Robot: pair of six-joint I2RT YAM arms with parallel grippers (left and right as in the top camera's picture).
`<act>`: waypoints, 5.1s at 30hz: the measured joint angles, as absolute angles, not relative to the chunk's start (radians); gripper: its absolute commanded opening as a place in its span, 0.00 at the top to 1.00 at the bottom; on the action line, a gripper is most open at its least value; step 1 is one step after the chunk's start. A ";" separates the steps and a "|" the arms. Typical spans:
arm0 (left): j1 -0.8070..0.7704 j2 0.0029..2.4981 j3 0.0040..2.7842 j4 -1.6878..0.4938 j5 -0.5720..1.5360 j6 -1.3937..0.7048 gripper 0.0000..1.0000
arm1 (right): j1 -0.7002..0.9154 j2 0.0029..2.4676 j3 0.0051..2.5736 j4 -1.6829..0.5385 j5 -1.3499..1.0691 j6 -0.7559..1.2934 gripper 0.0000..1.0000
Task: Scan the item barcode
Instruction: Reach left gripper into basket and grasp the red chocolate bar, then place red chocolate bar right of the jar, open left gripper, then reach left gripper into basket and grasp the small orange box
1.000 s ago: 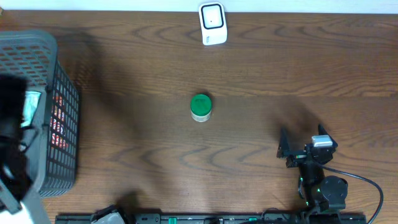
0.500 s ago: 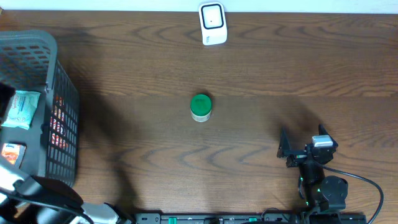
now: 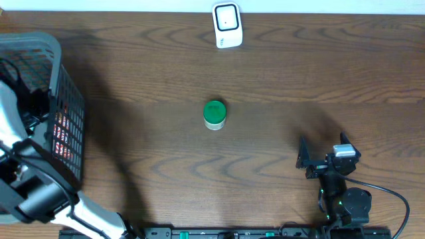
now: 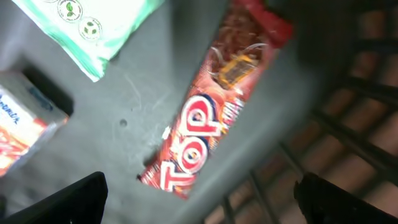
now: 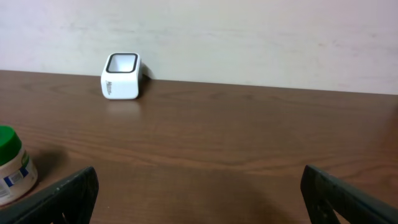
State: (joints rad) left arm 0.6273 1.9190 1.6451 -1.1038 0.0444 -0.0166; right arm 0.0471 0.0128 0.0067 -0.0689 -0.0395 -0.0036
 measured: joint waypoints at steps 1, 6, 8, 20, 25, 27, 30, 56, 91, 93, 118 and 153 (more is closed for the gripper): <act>0.627 1.933 1.645 -1.100 0.035 -0.013 0.02 | 0.047 0.013 0.007 -0.069 -0.039 -0.004 0.01; 0.627 2.002 1.645 -1.094 -0.007 0.001 0.03 | 0.047 0.013 0.007 -0.069 -0.040 -0.004 0.01; 0.627 2.037 1.645 -1.090 -0.011 0.001 0.03 | 0.047 0.013 0.007 -0.069 -0.039 -0.004 0.01; 0.626 2.157 1.656 -1.122 0.011 -0.023 0.64 | 0.047 0.013 0.007 -0.069 -0.039 -0.004 0.01; 0.625 2.164 1.657 -1.163 0.008 -0.076 0.93 | 0.047 0.013 0.007 -0.068 -0.039 -0.004 0.01; 0.627 2.164 1.657 -1.188 -0.003 -0.096 0.93 | 0.047 0.013 0.007 -0.069 -0.040 -0.004 0.01; 0.630 2.162 1.658 -1.239 -0.011 -0.131 0.93 | 0.047 0.013 0.007 -0.069 -0.040 -0.004 0.01; -0.171 1.188 1.885 -1.097 0.365 -0.468 0.92 | 0.047 0.013 0.007 -0.069 -0.039 -0.004 0.01; -0.781 2.176 1.750 -0.940 0.006 0.128 0.37 | 0.047 0.013 0.007 -0.068 -0.037 -0.004 0.01; -0.780 2.122 1.784 -0.973 -0.014 0.134 0.28 | 0.047 0.013 0.007 -0.068 -0.037 -0.004 0.01; 0.619 1.175 1.876 -1.358 -0.283 -0.598 0.21 | 0.047 0.013 0.007 -0.069 -0.036 -0.004 0.01; 0.746 1.652 1.182 -0.648 -0.505 -0.649 0.04 | 0.047 0.013 0.007 -0.069 -0.036 -0.004 0.01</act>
State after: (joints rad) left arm 0.7464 1.6516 1.1824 -0.6479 -0.5049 -0.6495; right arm 0.0471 0.0128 0.0067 -0.0692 -0.0364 -0.0036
